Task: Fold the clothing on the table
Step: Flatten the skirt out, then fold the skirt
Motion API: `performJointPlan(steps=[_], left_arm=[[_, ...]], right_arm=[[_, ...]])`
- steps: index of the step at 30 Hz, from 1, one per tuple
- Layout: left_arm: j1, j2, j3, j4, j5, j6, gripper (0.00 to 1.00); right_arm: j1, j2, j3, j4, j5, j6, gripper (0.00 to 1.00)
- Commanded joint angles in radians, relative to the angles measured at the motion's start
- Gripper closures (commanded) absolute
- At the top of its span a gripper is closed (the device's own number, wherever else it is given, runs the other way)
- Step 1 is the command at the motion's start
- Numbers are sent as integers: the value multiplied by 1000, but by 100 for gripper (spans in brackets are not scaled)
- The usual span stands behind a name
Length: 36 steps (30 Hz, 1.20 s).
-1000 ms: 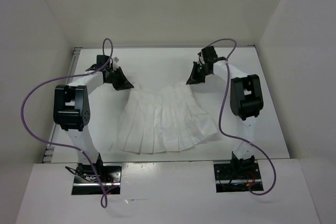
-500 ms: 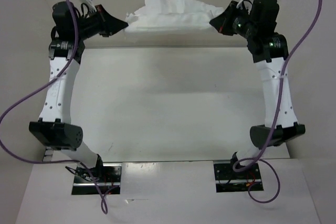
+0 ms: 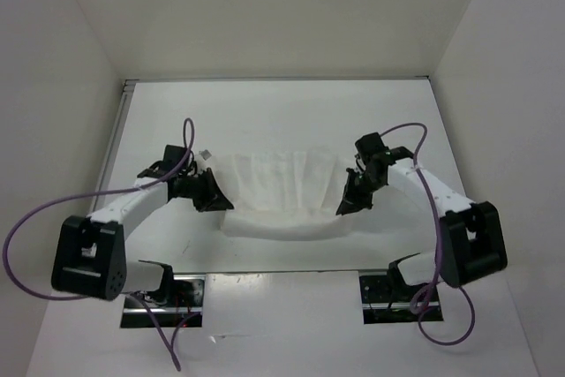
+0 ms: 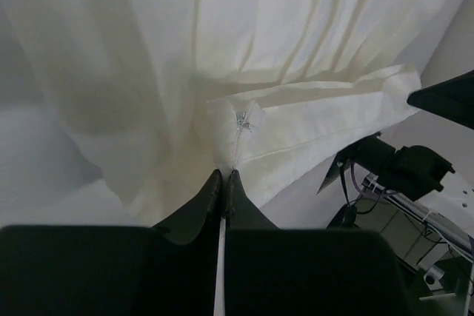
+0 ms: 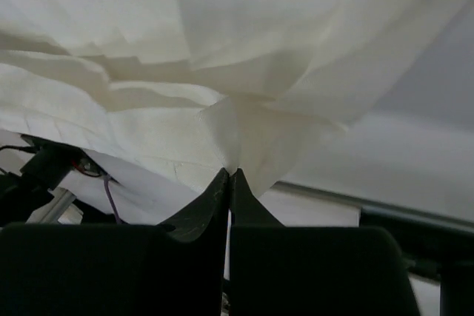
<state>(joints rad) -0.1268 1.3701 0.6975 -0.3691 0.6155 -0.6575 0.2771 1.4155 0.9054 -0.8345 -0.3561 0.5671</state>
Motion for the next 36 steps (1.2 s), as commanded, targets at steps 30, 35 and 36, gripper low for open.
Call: performJointPlan(steps=[30, 35, 36], left_arm=[[168, 396, 1423, -90, -43, 134, 100], [168, 193, 806, 102, -74, 107, 100], [168, 178, 722, 102, -83, 107, 100]], right_arm=[[-61, 389, 1651, -284, 609, -142, 100], [68, 118, 951, -48, 524, -130, 100], [68, 90, 844, 7, 473, -86, 100]])
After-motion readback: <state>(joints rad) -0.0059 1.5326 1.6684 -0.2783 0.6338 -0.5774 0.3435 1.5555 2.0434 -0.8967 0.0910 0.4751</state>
